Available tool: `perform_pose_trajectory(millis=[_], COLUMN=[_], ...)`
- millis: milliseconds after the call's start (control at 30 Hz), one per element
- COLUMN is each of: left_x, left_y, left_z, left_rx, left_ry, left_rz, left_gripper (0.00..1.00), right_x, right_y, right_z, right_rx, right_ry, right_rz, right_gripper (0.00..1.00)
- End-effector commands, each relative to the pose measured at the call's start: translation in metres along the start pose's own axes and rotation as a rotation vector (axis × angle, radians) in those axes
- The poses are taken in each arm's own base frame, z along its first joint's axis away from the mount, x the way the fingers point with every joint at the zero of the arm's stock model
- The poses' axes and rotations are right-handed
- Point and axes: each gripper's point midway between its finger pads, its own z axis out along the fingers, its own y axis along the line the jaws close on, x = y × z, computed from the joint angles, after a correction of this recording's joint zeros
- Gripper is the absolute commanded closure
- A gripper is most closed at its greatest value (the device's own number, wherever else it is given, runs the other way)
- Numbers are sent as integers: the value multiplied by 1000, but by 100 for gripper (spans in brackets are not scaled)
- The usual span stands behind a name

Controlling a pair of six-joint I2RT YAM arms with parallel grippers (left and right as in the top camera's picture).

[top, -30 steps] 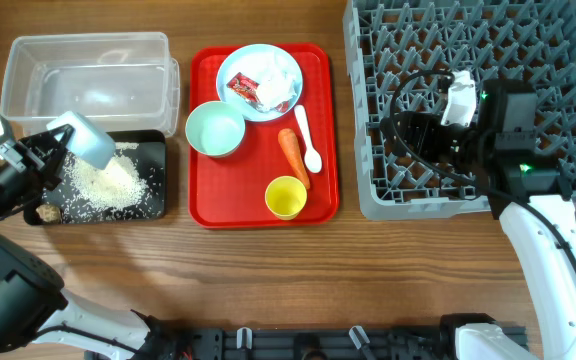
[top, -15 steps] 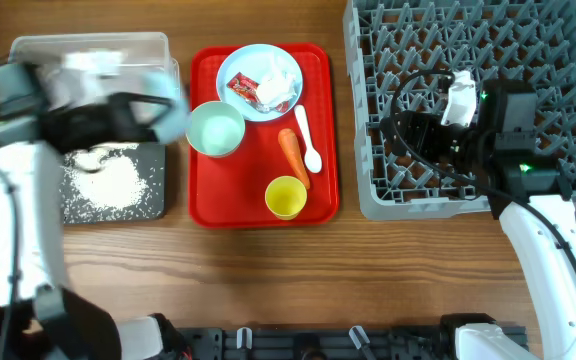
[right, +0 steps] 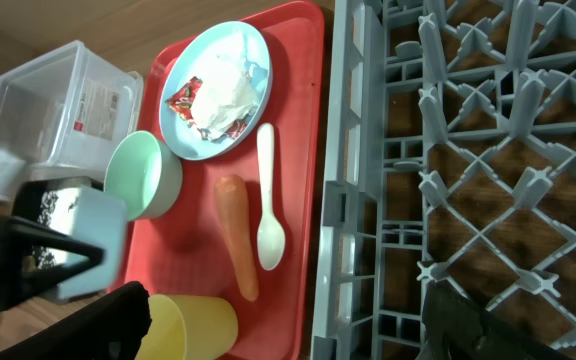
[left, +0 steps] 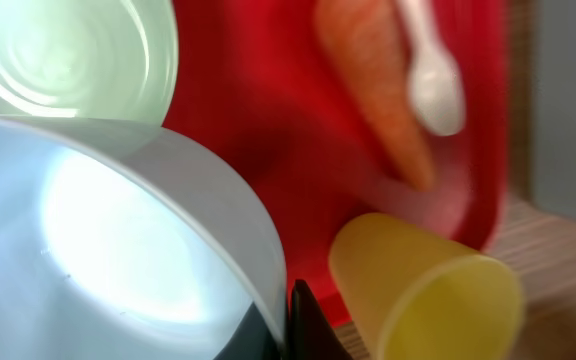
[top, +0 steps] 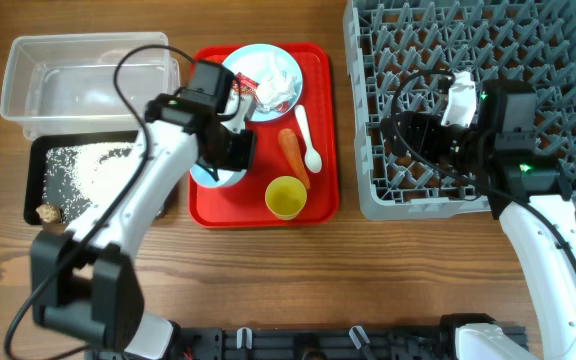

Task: Sort waste into correct bins and load items into the dishwasher rack
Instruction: 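Carry the blue bowl right and set it on the red tray, then grasp the white tissue from the plate with the left gripper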

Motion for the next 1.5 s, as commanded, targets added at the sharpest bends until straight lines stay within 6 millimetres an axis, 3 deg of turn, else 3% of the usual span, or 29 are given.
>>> perform_pose_trajectory(millis=[0, 67, 200, 567, 667, 767, 800, 833, 1000, 1067, 1300, 1400, 1467], left_x=[15, 22, 26, 34, 35, 31, 27, 24, -16, -35, -125, -160, -177], left_y=[6, 2, 3, 3, 2, 0, -1, -3, -15, -16, -11, -2, 3], left_z=[28, 42, 51, 44, 39, 30, 27, 24, -4, -18, -53, -55, -46], left_rx=[-94, -101, -107, -116, -120, -119, -121, -119, -109, -130, -141, -130, -124], left_ry=[79, 127, 157, 196, 212, 209, 200, 191, 67, 0, -364, -490, -529], left_rz=[-47, -31, -31, -36, -37, -30, -28, -25, -3, 6, -78, -94, -102], left_gripper=[96, 96, 96, 92, 80, 52, 33, 27, 15, 0, 0, 0, 0], right_x=[-1, -1, -1, -2, -2, -2, -2, -2, -2, -2, -2, -2, -2], right_y=[0, 0, 0, -1, -1, -1, -1, -1, -1, -1, -1, -1, -1], right_z=[2, 2, 2, 2, 2, 2, 2, 2, 2, 2, 2, 2, 2], right_rx=[-1, 2, 2, 6, 5, 6, 5, 5, 6, 5, 6, 10, 10], right_ry=[7, 6, 6, 3, 2, 1, 2, 2, 2, 1, 2, 2, 2], right_rz=[5, 5, 4, 4, 3, 3, 3, 3, 3, 3, 3, 4, 4], right_gripper=[11, 10, 10, 10, 10, 11, 11, 10, 10, 3, 1, 1, 0])
